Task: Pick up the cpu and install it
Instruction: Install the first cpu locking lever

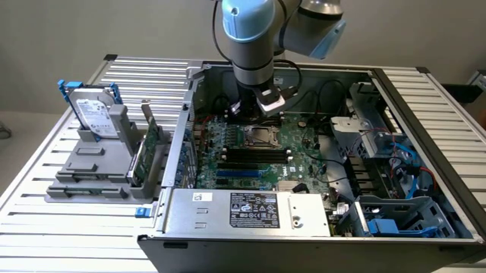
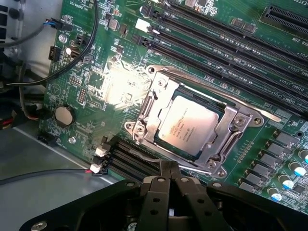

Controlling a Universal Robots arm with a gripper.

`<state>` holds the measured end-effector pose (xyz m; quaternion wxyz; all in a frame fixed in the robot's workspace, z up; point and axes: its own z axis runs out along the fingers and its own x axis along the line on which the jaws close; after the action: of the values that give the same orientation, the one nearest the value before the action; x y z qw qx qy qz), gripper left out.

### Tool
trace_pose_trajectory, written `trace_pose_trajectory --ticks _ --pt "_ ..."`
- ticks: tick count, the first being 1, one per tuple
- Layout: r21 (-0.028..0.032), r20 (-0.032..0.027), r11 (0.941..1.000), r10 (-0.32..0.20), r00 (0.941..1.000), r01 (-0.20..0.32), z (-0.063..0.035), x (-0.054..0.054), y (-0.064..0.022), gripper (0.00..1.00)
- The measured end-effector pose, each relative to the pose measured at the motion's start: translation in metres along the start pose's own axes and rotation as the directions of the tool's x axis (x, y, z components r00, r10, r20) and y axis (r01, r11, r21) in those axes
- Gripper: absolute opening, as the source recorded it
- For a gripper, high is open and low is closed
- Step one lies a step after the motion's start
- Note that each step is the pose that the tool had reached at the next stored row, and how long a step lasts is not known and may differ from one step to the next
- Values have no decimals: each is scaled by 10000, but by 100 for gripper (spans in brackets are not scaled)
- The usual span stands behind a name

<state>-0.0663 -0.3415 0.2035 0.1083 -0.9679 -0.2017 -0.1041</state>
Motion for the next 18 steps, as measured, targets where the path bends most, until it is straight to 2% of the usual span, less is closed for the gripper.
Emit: trace_pose_trajectory --ticks 4,12,18 --pt "-28 17 10000 -16 10000 16 -3 2 0 11" --pt "-27 14 10000 -16 10000 16 -104 28 -19 11" --pt "-28 19 10000 -28 10000 28 -125 5 -29 11"
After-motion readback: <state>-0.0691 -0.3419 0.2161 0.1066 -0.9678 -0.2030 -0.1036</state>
